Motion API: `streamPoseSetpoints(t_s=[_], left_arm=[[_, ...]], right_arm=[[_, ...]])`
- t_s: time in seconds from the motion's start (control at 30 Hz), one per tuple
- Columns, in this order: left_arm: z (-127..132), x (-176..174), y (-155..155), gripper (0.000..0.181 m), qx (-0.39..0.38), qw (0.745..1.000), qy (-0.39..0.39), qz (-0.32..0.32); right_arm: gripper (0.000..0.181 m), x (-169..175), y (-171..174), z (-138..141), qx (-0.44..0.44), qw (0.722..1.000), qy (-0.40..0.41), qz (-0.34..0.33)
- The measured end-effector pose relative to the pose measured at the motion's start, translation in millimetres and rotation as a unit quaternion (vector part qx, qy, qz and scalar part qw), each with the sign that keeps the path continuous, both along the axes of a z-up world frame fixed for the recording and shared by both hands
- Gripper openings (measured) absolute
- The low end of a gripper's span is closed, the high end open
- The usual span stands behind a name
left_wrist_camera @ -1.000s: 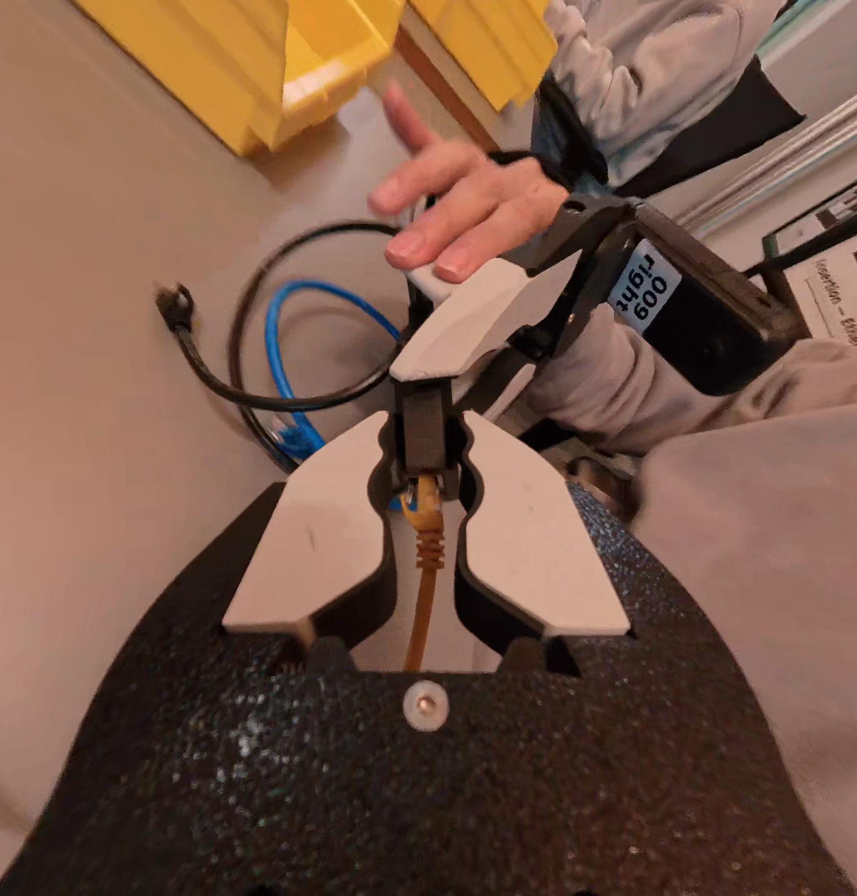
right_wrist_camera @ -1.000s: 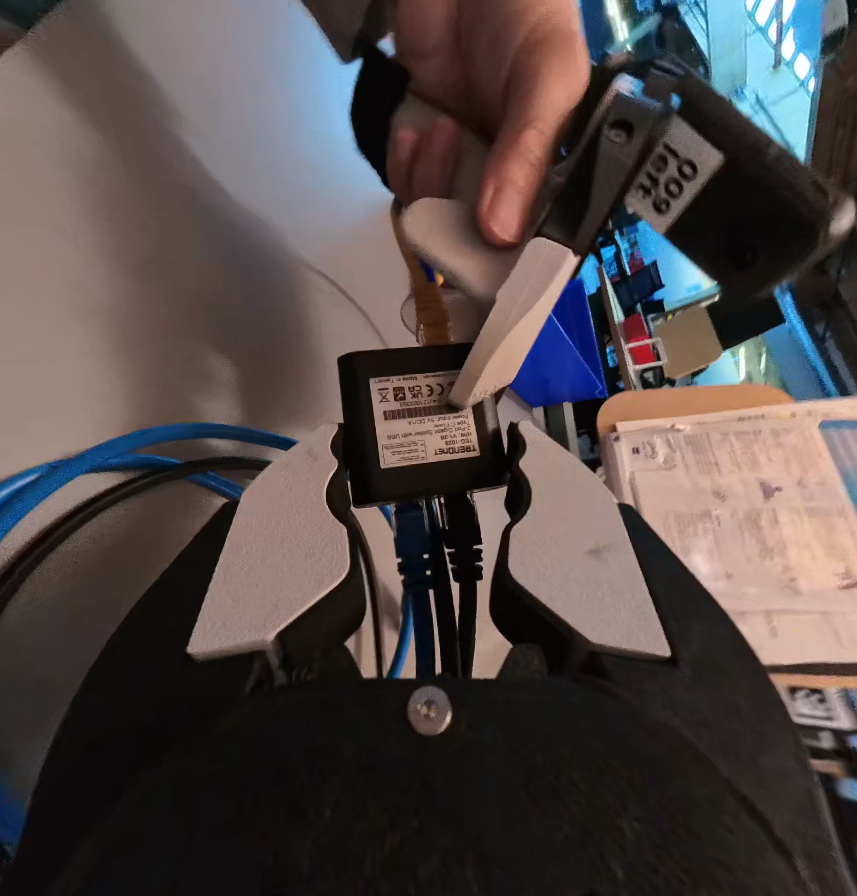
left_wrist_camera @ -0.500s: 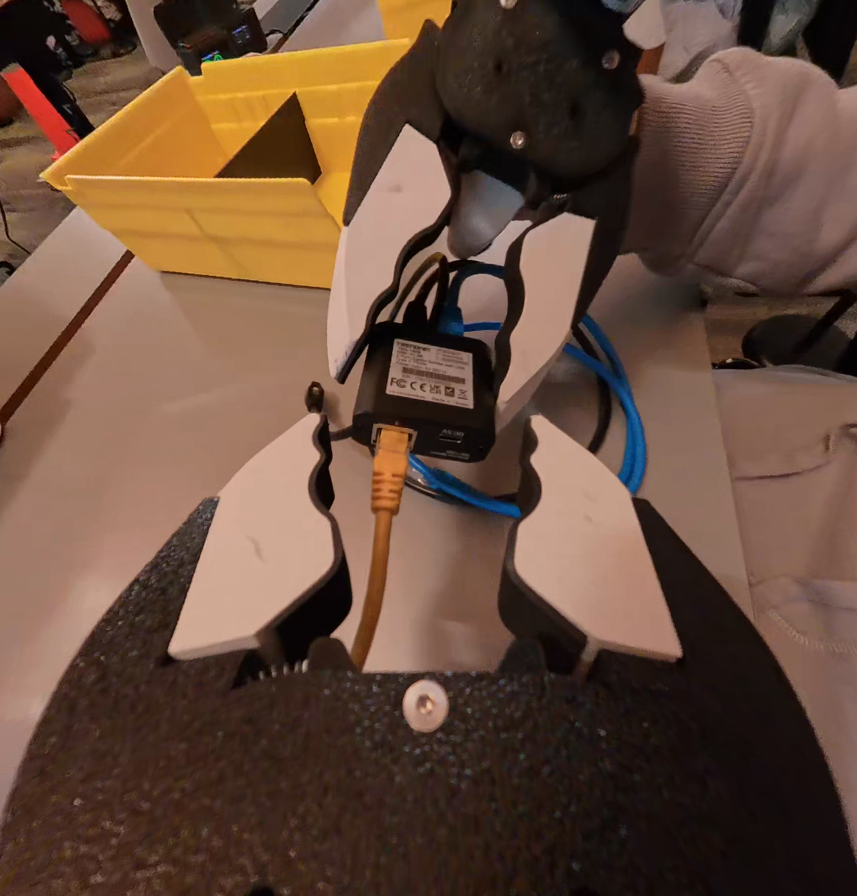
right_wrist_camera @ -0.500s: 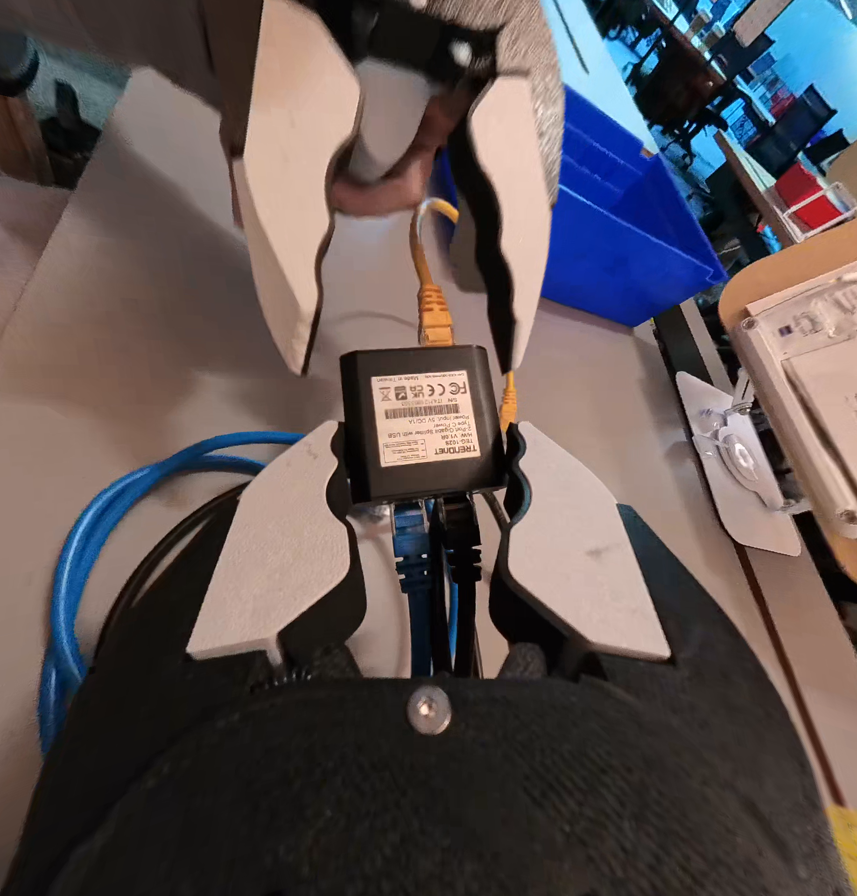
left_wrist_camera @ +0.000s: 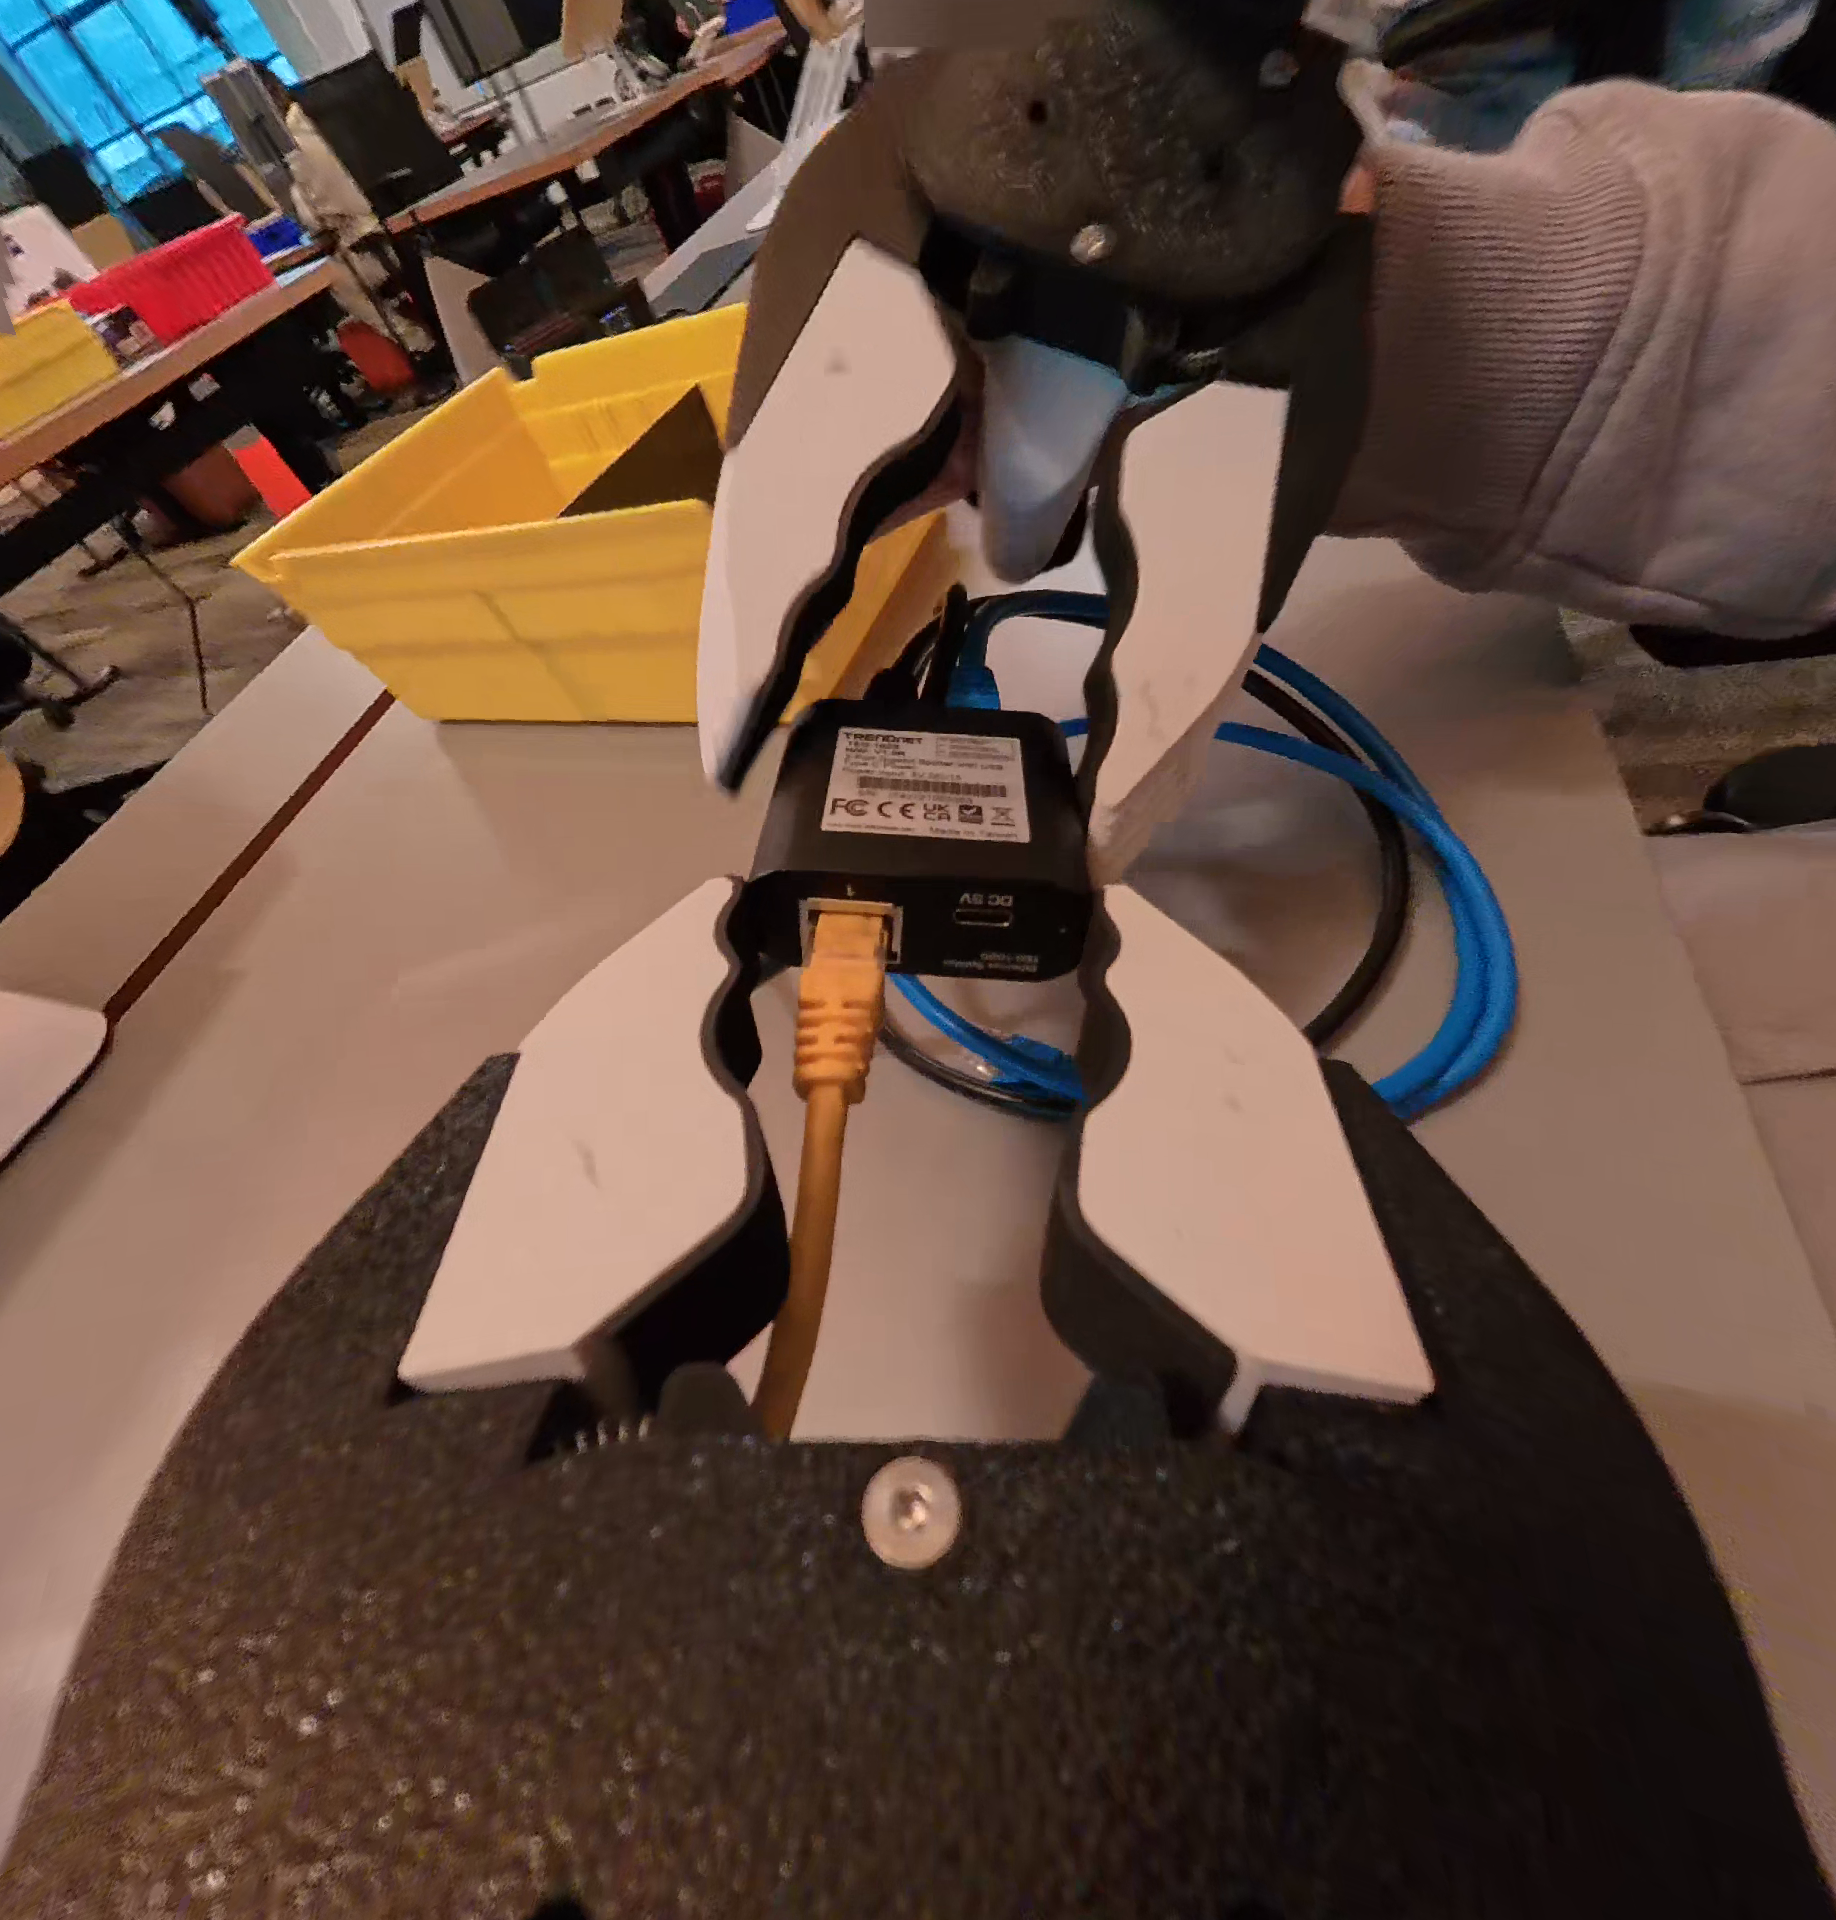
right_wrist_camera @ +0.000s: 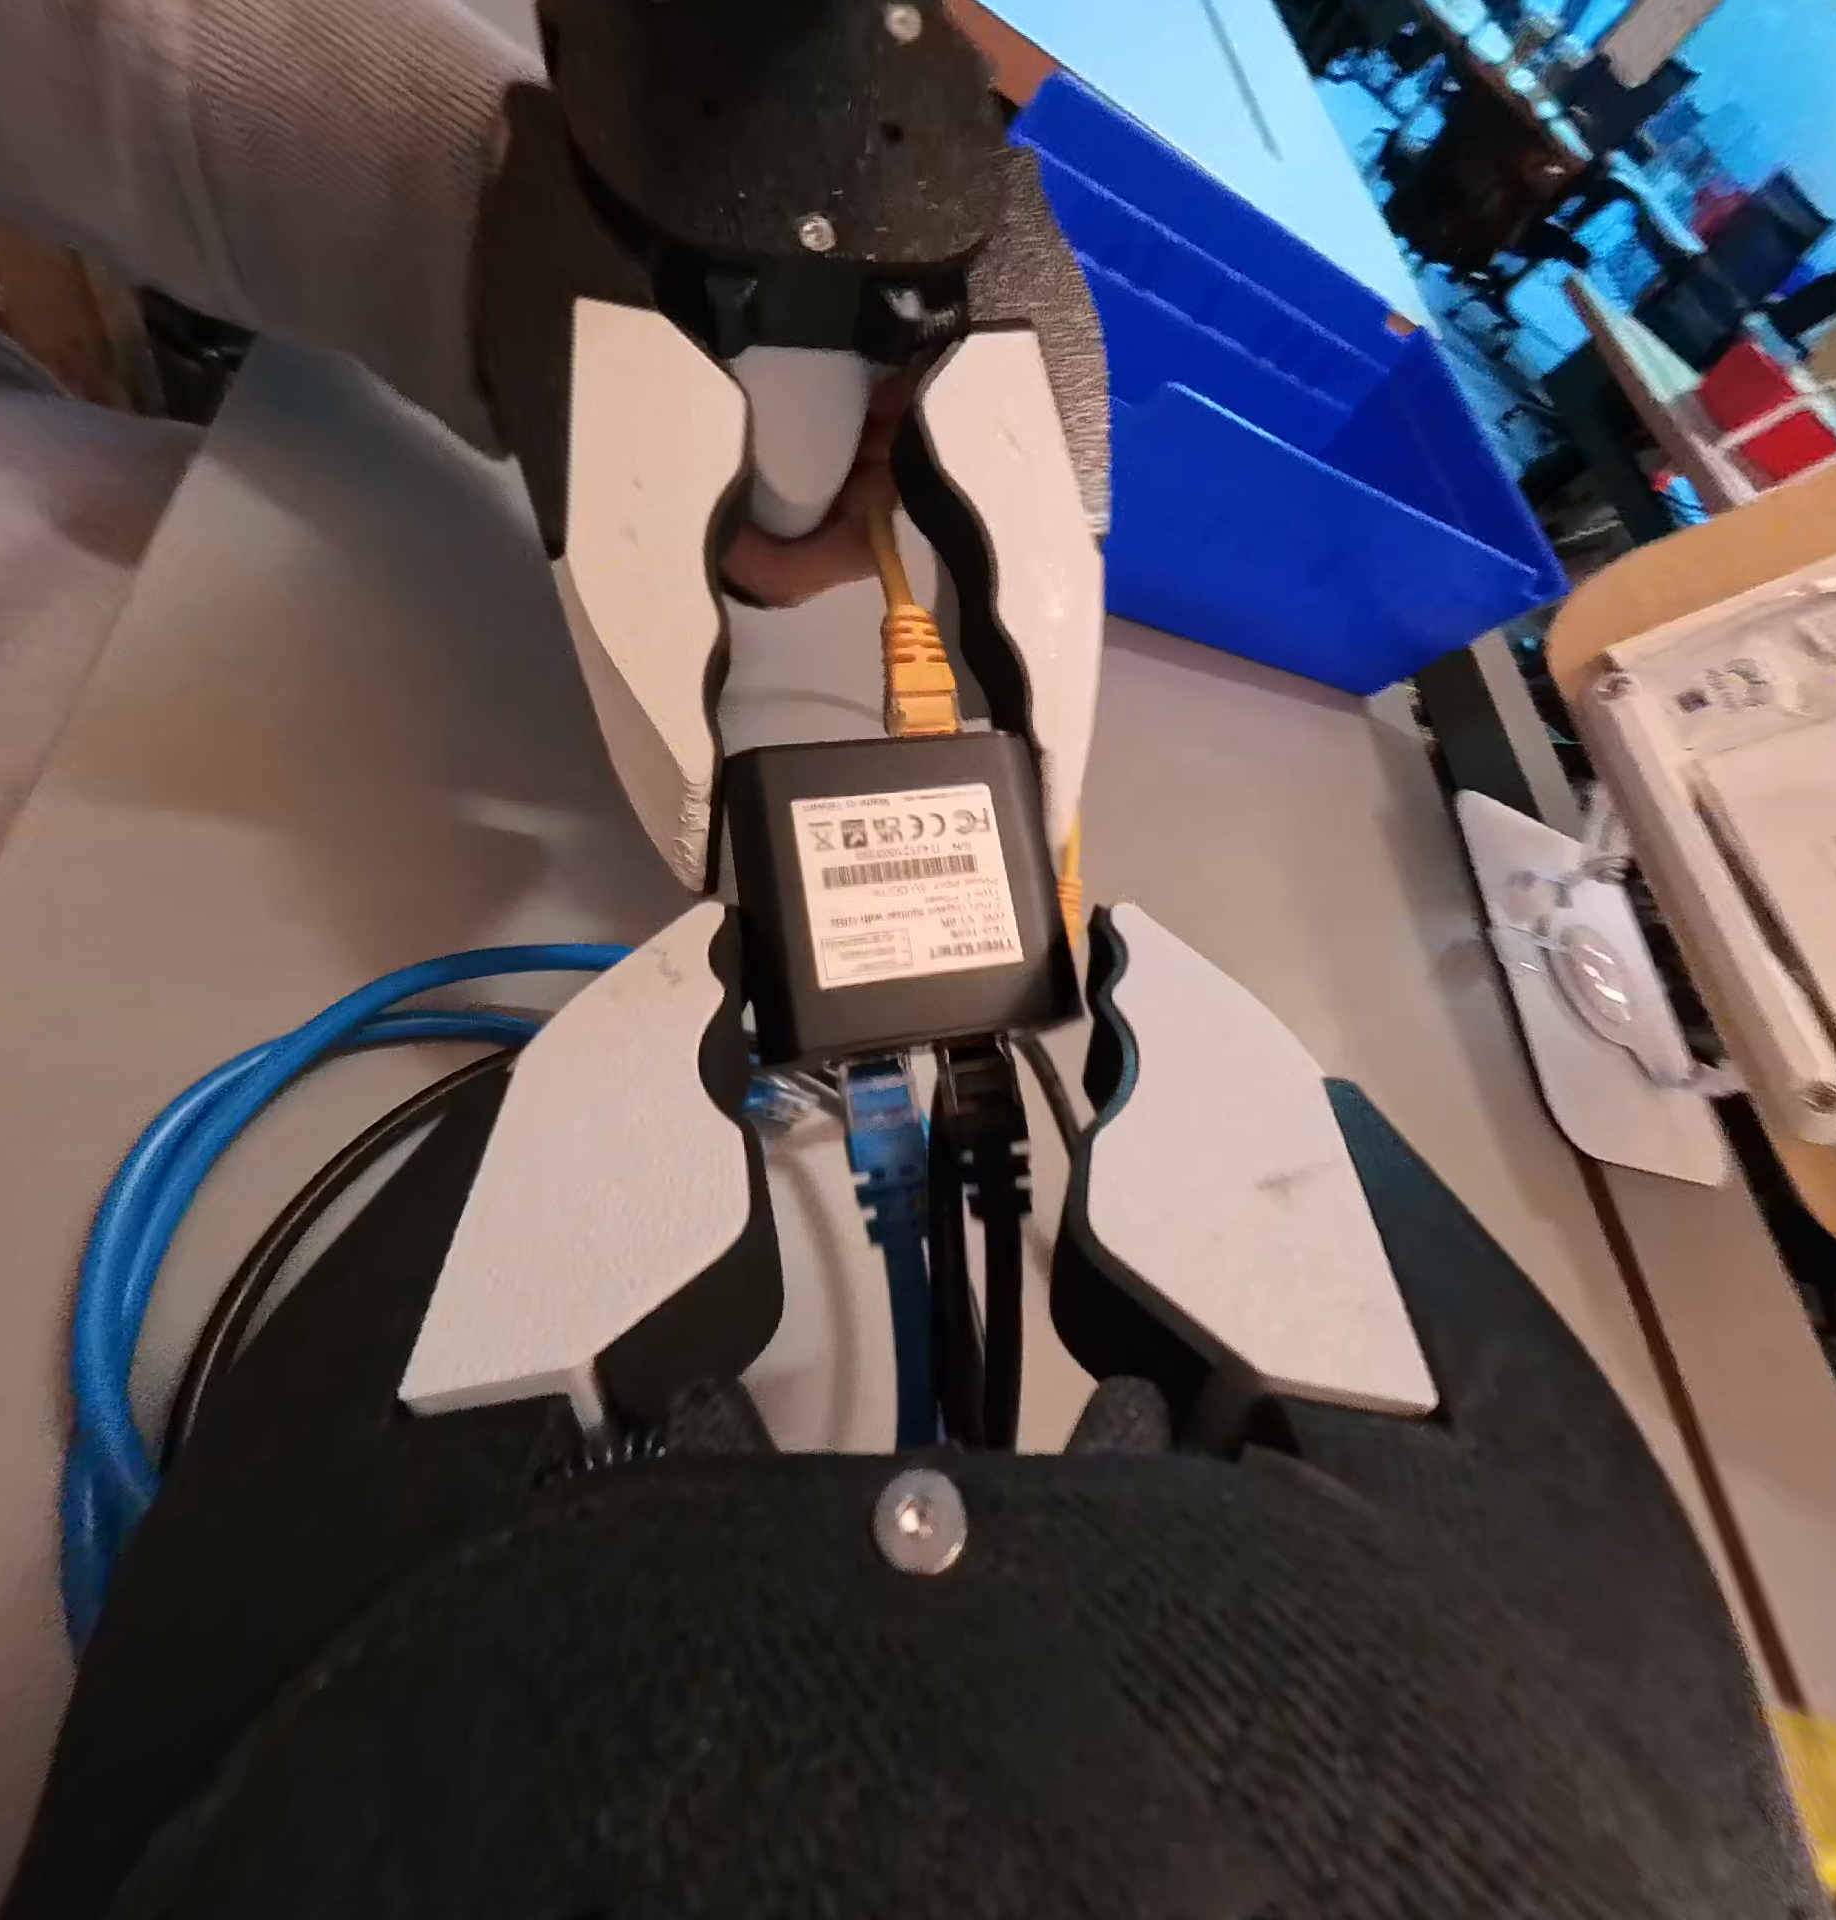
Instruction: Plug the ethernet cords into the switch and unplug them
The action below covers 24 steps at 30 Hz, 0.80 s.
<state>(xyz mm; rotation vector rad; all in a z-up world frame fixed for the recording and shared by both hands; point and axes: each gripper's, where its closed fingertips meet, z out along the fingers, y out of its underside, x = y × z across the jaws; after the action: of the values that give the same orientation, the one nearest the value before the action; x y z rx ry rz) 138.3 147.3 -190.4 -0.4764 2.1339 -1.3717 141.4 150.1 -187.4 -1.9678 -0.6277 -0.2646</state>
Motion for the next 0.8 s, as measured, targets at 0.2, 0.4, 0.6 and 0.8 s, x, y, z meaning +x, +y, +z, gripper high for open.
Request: streamPoseSetpoints(t_s=[0.2,0.4,0.6,0.8], left_arm=[[14,21,46,0.059,-0.091,0.991,-0.009,0.093],[27,26,69,0.059,-0.151,0.975,-0.059,0.15],[31,20,60,0.059,-0.183,0.968,-0.089,0.144],[26,20,55,0.059,-0.188,0.968,-0.089,0.138]], right_arm=[[0.058,41,-18,51,0.092,0.983,0.005,-0.16],[0.049,21,10,82,0.222,0.859,0.406,-0.219],[0.046,37,31,35,0.225,0.728,0.6,-0.245],[0.016,40,31,32,0.253,0.642,0.699,-0.188]])
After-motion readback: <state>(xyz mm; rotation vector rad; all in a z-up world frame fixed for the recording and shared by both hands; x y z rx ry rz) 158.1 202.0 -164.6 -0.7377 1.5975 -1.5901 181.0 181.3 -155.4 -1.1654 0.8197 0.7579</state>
